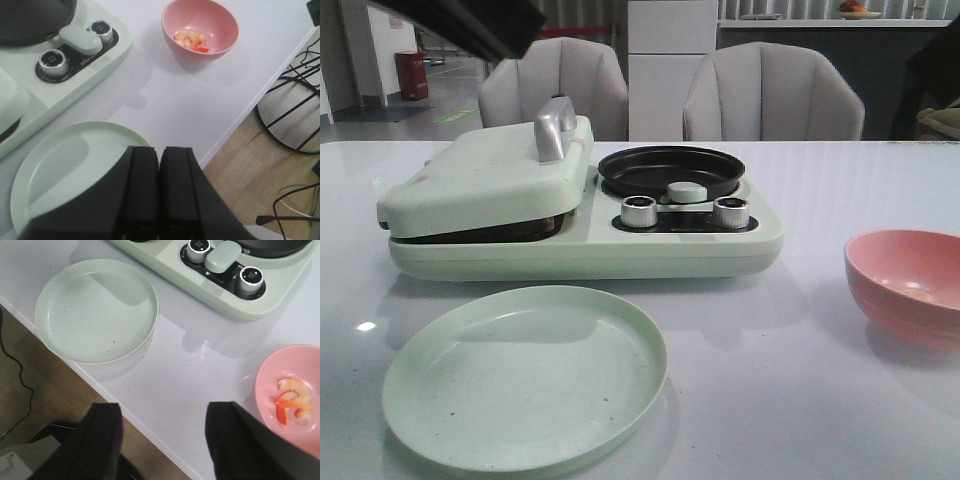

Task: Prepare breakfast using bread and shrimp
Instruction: 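Push the sandwich press lid down closed with the left gripper, then grasp the rim of the pink shrimp bowl with the right gripper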

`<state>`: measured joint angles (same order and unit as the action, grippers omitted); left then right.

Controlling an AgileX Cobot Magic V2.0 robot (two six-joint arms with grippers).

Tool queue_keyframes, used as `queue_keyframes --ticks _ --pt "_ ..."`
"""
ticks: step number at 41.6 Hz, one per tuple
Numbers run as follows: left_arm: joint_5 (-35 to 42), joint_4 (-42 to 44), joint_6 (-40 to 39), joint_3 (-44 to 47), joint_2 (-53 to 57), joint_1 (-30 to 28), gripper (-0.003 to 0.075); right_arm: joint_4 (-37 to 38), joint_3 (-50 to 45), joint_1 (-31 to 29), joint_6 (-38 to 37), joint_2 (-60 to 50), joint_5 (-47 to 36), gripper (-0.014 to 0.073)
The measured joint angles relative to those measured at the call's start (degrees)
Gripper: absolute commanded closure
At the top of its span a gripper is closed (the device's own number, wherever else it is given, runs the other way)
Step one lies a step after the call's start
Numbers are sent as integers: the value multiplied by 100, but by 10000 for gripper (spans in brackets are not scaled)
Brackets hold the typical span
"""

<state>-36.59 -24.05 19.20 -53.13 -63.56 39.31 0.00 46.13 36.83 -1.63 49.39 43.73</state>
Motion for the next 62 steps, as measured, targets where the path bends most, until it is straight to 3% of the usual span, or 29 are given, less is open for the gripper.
queue_keyframes --ticks 10,26,31,41,49,55,62 --pt "34 1524 -1388 768 976 -1 619 0 0 0 0 0 0 120" --pt "-200 1724 -1576 963 1406 -1 619 0 0 -104 0 244 -179 120" --pt "-200 1727 -1576 975 1396 -1 619 0 91 -697 0 548 -106 120" --pt "-213 1727 -1576 985 1396 -1 619 -341 420 -2586 44 1129 239 120" --pt "-213 1737 -1576 985 1396 -1 619 -997 598 -3854 606 1832 351 120" --pt "-213 1737 -1576 985 1396 -1 619 -1288 817 -4396 1011 2559 353 120" --pt "-213 1737 -1576 985 1396 -1 619 -1301 1050 -4607 1223 3295 246 120"
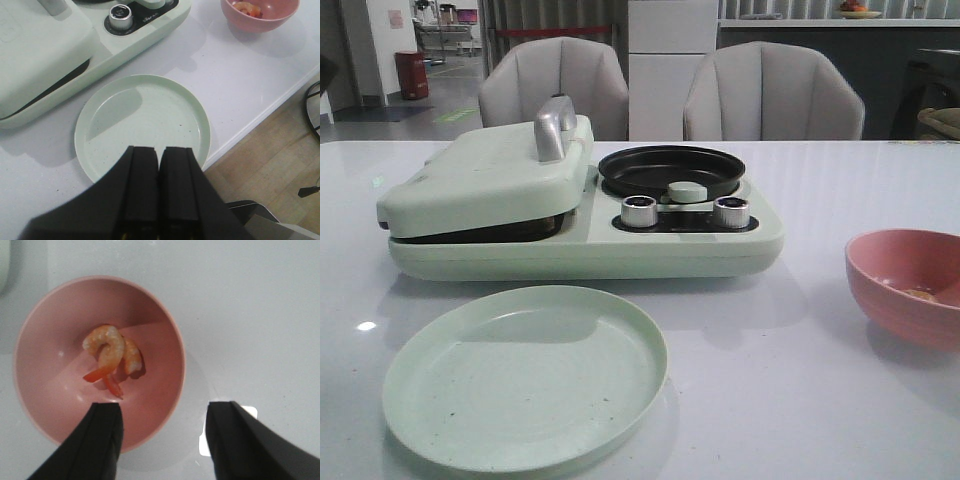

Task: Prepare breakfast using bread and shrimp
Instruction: 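Grasp the rim of the pink shrimp bowl with the right gripper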

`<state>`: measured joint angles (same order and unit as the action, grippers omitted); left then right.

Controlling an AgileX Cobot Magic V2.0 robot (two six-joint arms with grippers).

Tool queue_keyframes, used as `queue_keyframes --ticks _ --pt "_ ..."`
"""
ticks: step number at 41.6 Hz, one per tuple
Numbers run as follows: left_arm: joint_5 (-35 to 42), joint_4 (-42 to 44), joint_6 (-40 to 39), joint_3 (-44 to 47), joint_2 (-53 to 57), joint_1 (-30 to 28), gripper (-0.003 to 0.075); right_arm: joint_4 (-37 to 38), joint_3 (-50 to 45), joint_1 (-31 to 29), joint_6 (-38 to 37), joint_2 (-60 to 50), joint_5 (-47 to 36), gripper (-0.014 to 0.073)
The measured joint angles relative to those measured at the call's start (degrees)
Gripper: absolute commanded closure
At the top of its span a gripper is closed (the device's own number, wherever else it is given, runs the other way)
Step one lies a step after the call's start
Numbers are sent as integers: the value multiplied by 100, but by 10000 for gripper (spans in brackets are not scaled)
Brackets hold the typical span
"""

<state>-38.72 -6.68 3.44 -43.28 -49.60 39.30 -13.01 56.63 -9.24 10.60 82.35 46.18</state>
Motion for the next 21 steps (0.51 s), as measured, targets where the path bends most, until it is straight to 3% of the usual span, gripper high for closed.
queue_keyframes --ticks 13,16,21 --pt "0 0 0 0 0 0 619 0 140 -12 117 1236 -791 124" --pt "0 0 0 0 0 0 619 0 140 -12 117 1468 -954 181" --pt "0 0 0 0 0 0 619 0 140 -12 117 1665 -1010 358"
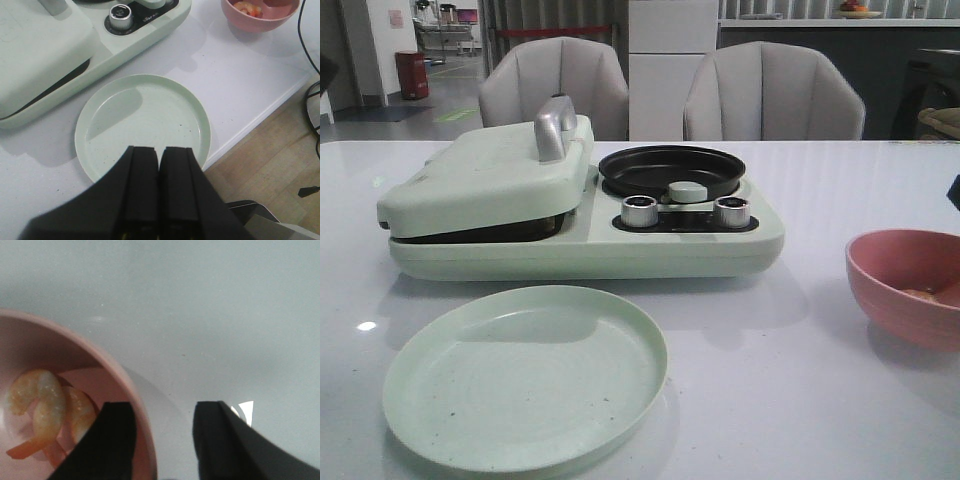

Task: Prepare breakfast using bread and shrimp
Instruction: 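Grasp the rim of the pink shrimp bowl with the right gripper, then lift the pink bowl and move it over the frying pan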

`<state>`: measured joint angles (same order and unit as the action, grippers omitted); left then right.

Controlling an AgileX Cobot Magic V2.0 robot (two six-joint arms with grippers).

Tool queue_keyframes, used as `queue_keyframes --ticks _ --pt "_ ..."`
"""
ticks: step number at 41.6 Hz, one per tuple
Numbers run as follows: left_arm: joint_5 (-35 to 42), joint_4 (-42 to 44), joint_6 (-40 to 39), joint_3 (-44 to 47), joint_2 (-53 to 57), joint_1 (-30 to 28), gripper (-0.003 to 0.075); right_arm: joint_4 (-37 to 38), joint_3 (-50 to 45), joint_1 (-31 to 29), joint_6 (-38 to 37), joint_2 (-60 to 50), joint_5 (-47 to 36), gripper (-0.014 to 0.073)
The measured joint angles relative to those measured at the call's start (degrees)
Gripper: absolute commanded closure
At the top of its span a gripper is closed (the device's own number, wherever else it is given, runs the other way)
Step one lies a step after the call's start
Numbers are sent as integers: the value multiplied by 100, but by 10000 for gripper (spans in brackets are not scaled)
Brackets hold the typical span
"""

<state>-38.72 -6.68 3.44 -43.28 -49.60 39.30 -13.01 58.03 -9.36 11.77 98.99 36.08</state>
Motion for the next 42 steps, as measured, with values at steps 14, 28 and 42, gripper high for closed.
queue_keyframes --ticks 14,28,42 --pt "0 0 0 0 0 0 619 -57 187 26 35 17 191 559" --pt "0 0 0 0 0 0 619 655 1546 1103 24 -425 629 548" --pt "-9 0 0 0 0 0 619 3073 3913 2611 -1467 664 966 548"
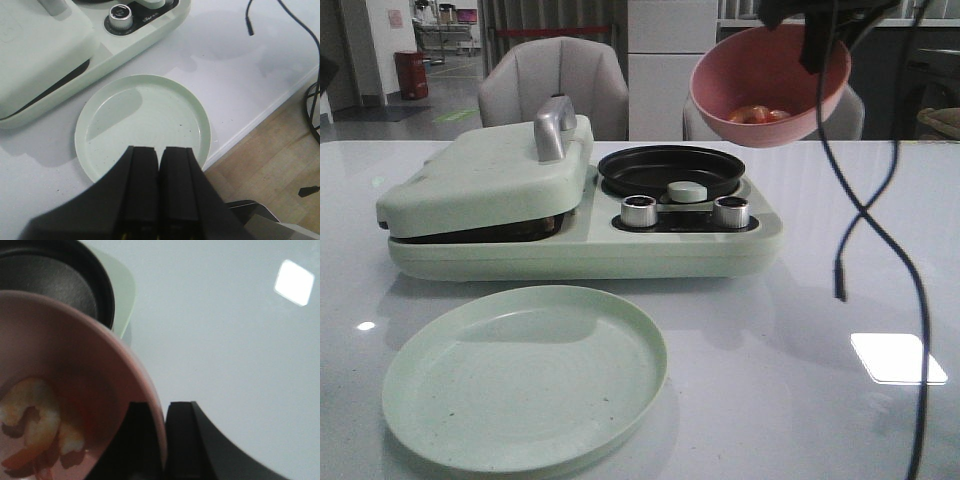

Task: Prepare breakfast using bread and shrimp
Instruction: 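Lift the pink bowl and move it over the frying pan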

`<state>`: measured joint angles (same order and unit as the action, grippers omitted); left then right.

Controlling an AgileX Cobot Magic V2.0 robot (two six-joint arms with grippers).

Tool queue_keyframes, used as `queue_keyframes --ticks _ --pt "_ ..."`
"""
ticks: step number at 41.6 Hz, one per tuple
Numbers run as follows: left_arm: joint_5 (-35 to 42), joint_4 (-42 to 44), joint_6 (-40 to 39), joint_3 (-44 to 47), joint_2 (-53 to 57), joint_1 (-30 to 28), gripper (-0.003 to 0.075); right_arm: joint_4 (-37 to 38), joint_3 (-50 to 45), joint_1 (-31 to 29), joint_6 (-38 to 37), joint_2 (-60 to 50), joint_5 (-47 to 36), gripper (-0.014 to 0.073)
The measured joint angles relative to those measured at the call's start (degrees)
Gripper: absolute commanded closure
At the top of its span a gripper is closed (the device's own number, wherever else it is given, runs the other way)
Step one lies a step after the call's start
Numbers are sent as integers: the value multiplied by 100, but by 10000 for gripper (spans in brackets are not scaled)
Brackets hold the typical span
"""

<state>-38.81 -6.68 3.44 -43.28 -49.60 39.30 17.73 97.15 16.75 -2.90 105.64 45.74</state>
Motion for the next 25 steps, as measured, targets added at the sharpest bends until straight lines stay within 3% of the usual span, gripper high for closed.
queue_keyframes --ticks 13,25 --pt "0 0 0 0 0 0 619 2201 1511 869 -942 1244 276 548" --pt "0 0 0 0 0 0 619 4447 1818 1620 -1553 1840 752 548"
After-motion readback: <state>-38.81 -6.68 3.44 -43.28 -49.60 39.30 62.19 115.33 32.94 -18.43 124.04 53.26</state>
